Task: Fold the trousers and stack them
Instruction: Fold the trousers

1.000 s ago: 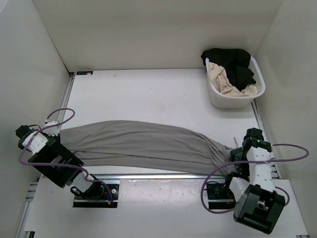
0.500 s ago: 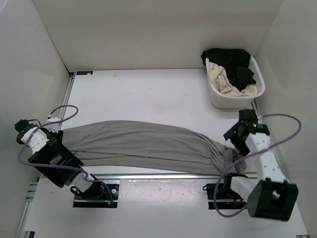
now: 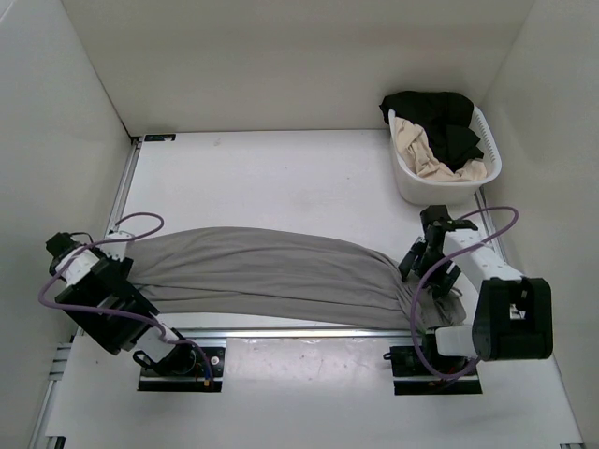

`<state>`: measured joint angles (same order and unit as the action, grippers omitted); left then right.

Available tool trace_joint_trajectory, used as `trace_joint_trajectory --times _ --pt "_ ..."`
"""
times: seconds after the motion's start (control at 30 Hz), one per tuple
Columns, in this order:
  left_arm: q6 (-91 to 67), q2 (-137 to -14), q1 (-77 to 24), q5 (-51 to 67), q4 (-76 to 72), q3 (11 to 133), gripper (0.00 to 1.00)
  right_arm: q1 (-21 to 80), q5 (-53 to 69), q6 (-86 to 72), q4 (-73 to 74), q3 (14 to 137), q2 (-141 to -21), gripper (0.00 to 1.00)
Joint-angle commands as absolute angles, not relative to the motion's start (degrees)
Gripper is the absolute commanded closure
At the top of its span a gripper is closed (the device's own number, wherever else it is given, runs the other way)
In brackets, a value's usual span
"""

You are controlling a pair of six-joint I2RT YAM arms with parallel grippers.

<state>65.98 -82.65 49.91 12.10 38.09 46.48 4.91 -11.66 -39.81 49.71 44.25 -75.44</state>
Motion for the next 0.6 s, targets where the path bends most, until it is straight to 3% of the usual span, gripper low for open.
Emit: trace_joint_trajectory --times 0.0,0.17,0.23,0.3,0.33,0.57 --pt "64.6 -85.1 48.5 10.3 34.8 48.0 0.3 5.1 -8.0 -39.1 47.2 41.9 -78.6 0.11" --pt "64.6 -87.2 48.5 9.8 34.2 45.6 0.33 5.1 -8.1 -40.3 48.0 41.9 -79.2 0.14" --pt "64.1 -86.7 48.5 10.4 33.7 44.9 0.44 5.1 -8.6 -40.3 48.6 41.9 -79.2 0.16" --pt "63.4 -87.5 47.9 10.4 33.7 44.4 0.6 5.1 -10.9 -40.9 49.9 41.9 -80.4 0.16" --pt "62.8 -87.5 47.9 10.4 33.7 44.4 0.85 5.1 -11.7 -41.4 49.9 41.9 -80.4 0.15" --pt "66.2 -83.2 48.5 8.6 33.7 46.5 0.86 4.5 -16.5 -38.7 52.6 48.8 -79.2 0.11"
